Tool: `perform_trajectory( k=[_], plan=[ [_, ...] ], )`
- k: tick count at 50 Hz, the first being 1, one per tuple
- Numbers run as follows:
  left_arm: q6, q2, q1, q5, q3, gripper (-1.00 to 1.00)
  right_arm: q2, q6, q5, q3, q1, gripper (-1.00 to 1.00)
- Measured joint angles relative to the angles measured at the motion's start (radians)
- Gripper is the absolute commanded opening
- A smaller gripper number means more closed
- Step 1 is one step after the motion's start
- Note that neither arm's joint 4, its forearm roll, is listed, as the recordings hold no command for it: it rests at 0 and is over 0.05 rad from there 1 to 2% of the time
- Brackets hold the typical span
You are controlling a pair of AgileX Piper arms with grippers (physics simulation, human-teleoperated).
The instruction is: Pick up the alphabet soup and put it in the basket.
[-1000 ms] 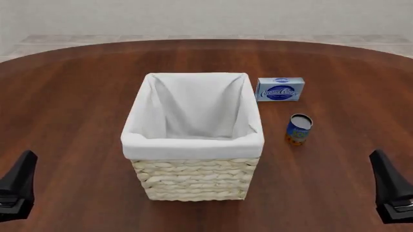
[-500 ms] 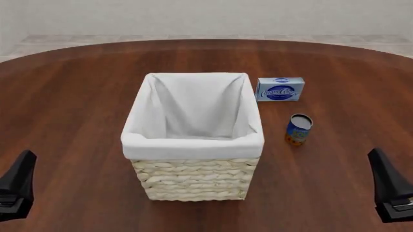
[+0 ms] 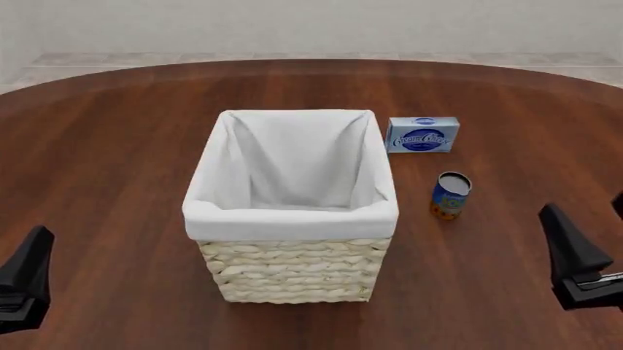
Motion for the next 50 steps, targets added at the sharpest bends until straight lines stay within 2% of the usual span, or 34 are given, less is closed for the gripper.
perform_trajectory(
  k=[25,35,50],
  plan=[
    [-0.012,0.0,0.008,-0.009,0.0,1.0,0.135,-0.007,-0.032,-0.077,0.011,1.0],
    [-0.015,0.0,0.01,-0.01,0.0,1.0,0.199,-0.03,-0.043,-0.117,-0.014,1.0],
    [-0.015,0.0,0.011,-0.01,0.0,1.0,0.311,-0.02,-0.052,-0.176,-0.06,1.0]
  ],
)
